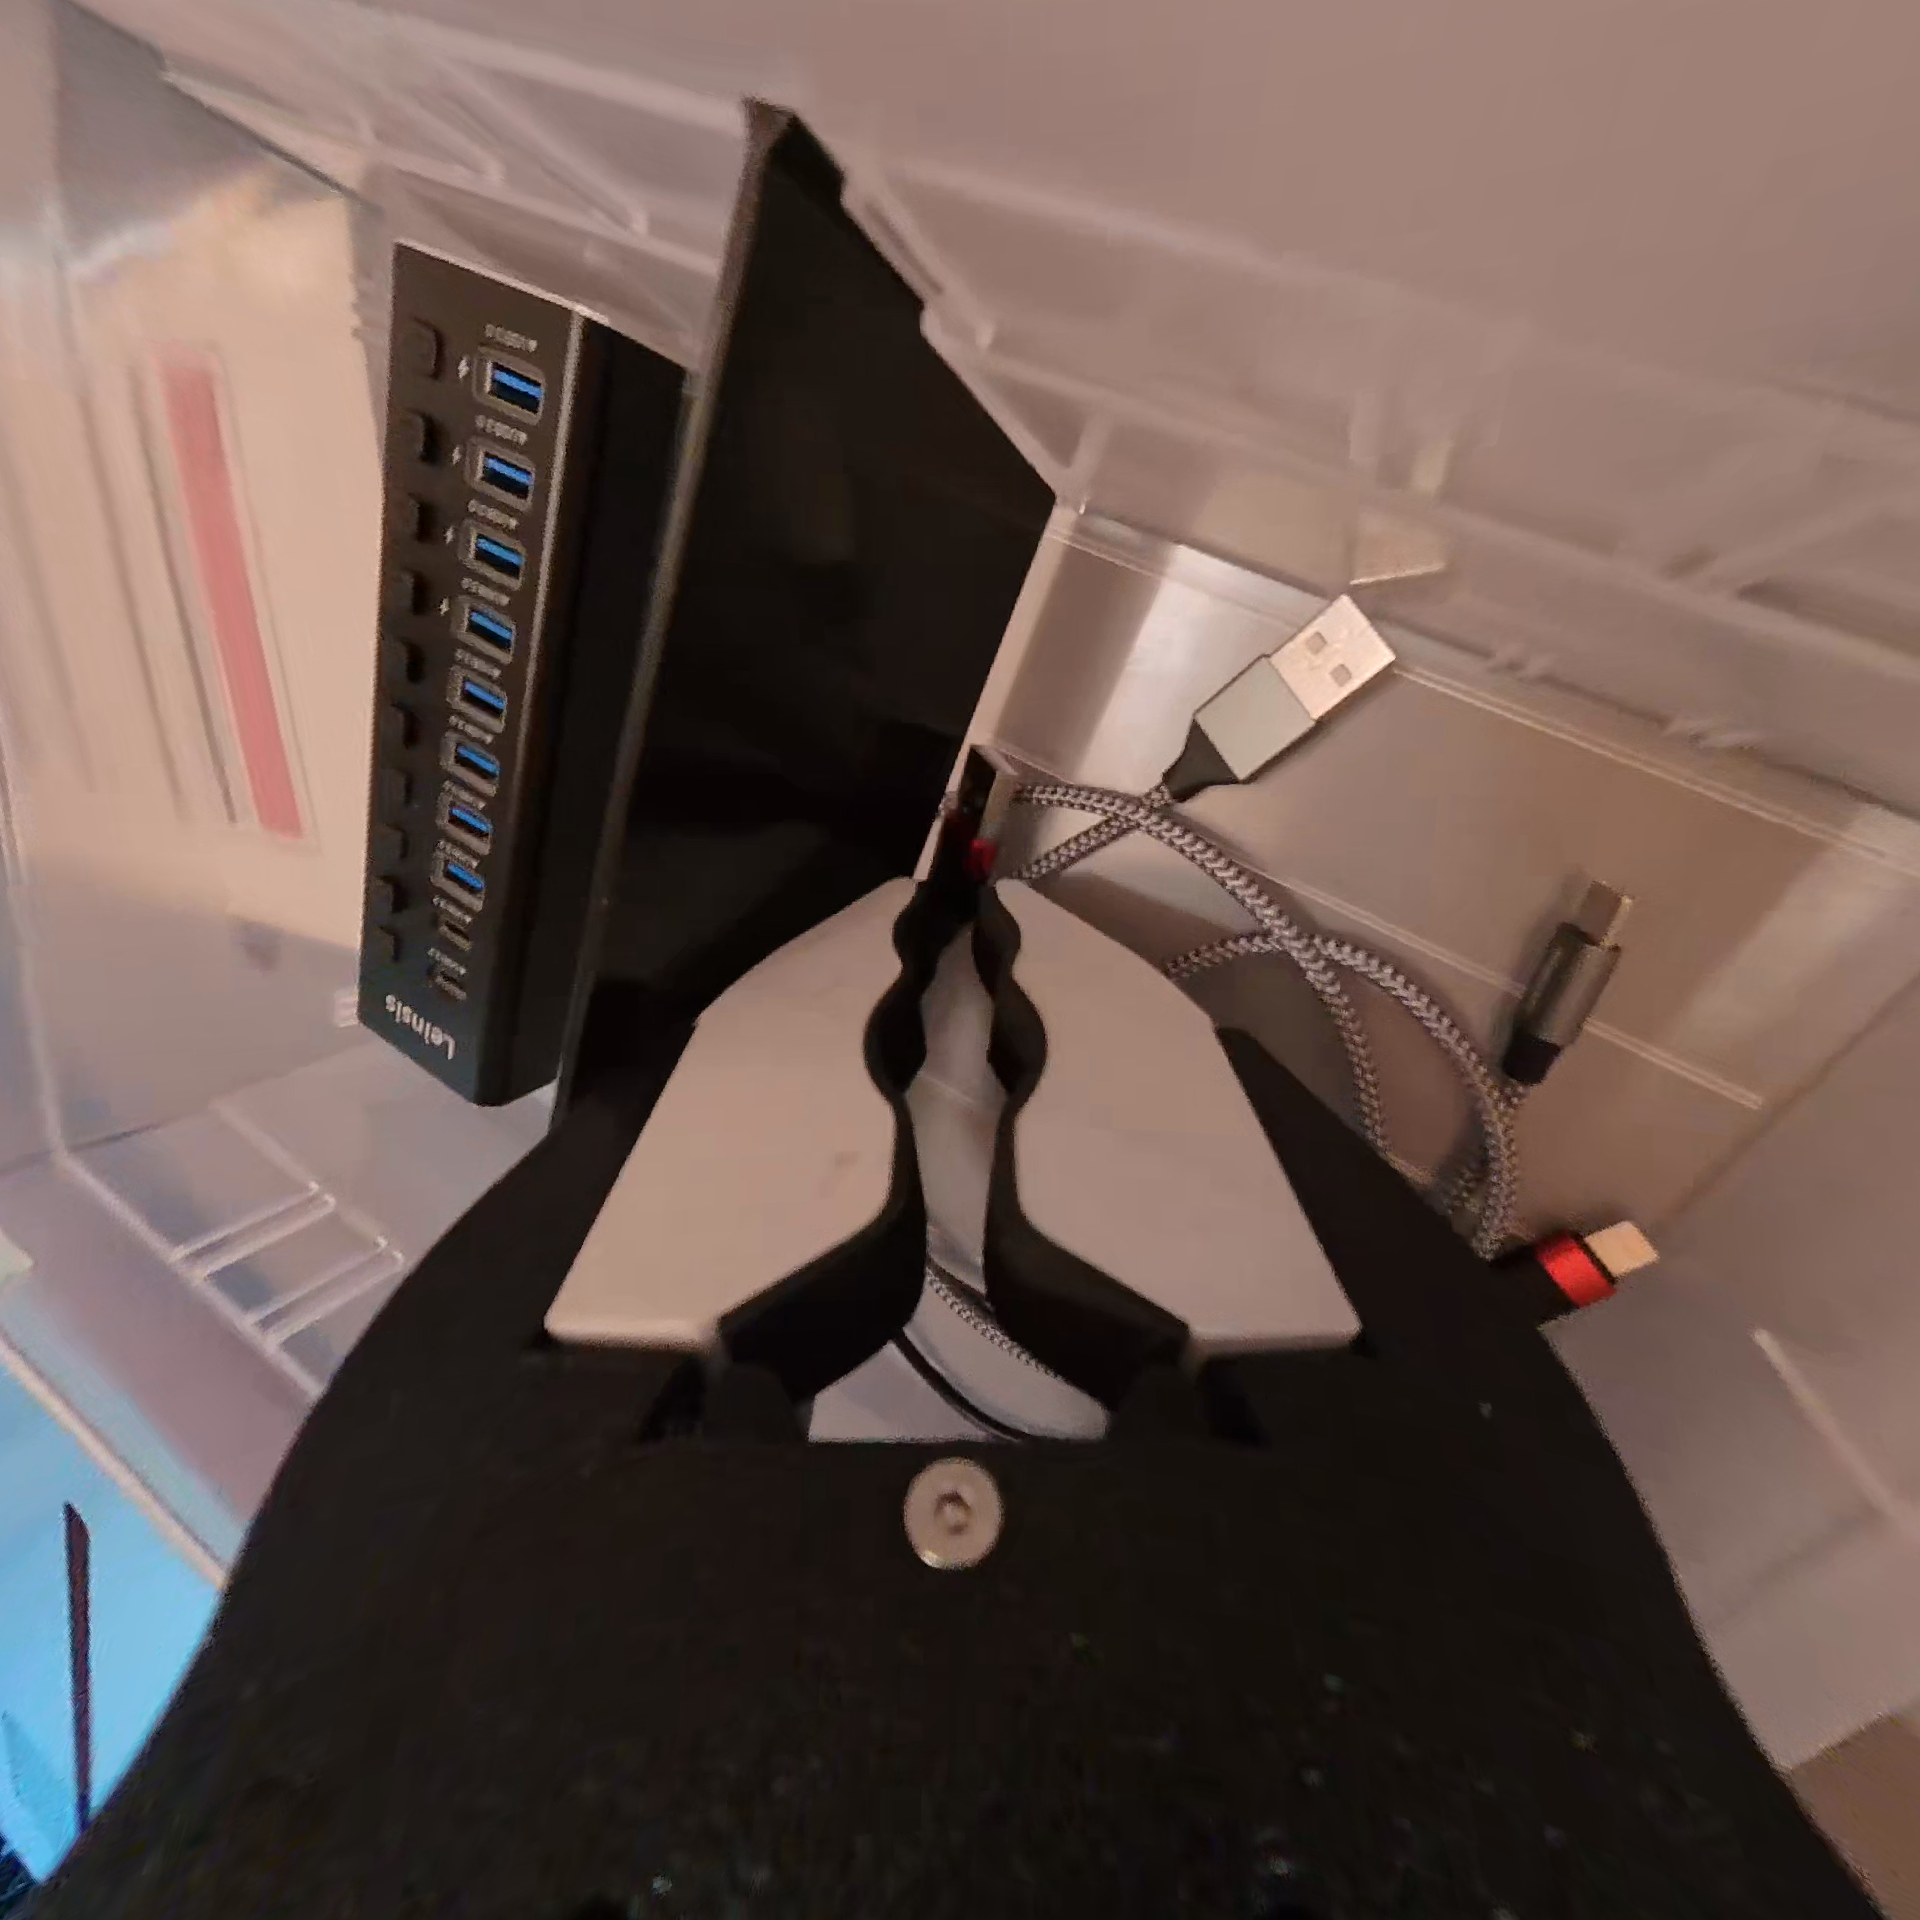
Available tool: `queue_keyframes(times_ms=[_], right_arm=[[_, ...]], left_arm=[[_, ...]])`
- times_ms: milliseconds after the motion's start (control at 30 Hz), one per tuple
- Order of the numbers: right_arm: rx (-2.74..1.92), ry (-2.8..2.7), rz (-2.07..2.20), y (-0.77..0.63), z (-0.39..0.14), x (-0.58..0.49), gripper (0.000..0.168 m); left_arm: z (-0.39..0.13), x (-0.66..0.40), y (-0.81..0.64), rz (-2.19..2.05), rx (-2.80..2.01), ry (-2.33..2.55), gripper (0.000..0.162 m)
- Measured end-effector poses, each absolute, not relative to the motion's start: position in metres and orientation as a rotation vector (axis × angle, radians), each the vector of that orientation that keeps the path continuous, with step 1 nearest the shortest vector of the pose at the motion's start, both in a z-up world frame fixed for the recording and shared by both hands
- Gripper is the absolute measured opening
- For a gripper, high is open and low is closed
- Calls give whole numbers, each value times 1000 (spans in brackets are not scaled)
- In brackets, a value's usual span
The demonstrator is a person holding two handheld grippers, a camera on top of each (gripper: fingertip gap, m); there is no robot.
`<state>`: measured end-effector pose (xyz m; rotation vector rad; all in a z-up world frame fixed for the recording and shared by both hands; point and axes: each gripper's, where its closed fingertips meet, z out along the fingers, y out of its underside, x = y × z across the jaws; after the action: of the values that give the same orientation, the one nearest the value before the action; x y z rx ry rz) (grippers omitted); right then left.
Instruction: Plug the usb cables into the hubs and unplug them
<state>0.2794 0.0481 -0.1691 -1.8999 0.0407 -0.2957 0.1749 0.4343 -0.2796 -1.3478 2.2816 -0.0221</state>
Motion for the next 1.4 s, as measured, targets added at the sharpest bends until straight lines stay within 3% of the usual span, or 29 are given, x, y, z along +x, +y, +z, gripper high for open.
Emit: queue_keyframes(times_ms=[233, 600, 733, 867, 1000, 1233, 1400], right_arm=[[-1893, 45, -294, 46, -168, 281, 32], [-1862, 42, -308, 43, -155, 279, 32], [-1857, 44, -305, 42, -154, 278, 33], [-1852, 48, -305, 40, -153, 280, 33], [-1826, 40, -305, 37, -146, 279, 32], [-1815, 42, -293, 35, -143, 279, 33], [-1823, 51, -265, 34, -148, 282, 33]], left_arm=[[-224, 171, 427, -122, -1268, 2072, 5], [35, 108, 354, -637, -958, 1549, 5], [86, 86, 298, -1053, -924, 1533, 5], [79, 80, 249, -1266, -901, 1634, 5], [39, 81, 193, -1373, -848, 1793, 5], [-60, 109, 131, -1137, -861, 1977, 5], [-132, 130, 119, -715, -955, 2081, 5]])
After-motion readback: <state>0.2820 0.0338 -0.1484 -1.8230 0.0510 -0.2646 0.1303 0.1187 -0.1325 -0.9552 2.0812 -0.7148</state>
